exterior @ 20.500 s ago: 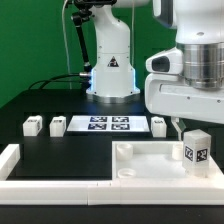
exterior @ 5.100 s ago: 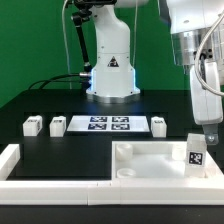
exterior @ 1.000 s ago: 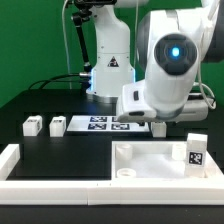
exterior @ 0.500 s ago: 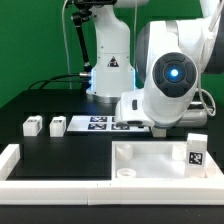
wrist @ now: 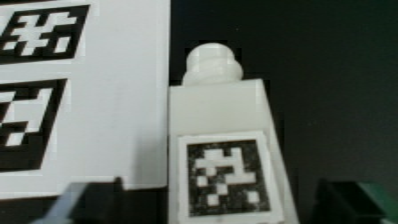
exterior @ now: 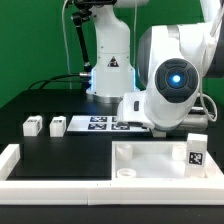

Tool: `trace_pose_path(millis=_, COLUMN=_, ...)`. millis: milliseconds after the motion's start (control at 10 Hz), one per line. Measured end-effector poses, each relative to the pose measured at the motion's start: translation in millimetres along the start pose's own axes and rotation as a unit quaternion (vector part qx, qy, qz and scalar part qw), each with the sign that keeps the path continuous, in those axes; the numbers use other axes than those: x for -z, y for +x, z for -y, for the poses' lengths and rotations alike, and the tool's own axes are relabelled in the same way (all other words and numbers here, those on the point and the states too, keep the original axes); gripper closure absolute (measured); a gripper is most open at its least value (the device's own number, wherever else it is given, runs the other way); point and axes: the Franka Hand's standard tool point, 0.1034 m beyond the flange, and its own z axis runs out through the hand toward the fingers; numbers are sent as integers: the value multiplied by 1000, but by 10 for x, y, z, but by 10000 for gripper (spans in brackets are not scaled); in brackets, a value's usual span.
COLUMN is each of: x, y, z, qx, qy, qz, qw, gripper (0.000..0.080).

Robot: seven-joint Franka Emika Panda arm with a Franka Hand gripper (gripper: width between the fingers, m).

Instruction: Assemble square table

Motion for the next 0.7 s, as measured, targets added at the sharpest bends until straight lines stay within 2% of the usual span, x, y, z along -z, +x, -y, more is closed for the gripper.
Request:
trace_pose_path(millis=100, x=1, y=1, z=-4, qx=0, qy=0, qz=0, qw=1000, gripper=426)
trace_pose_path(millis=200, x=1, y=2, z=-9, qx=-1, qy=1, qz=0, qw=1000, gripper=511)
trace_pose_path(millis=700, x=7, y=6, z=-28, qx=-2, qy=3, qz=0, qw=1000, gripper=511)
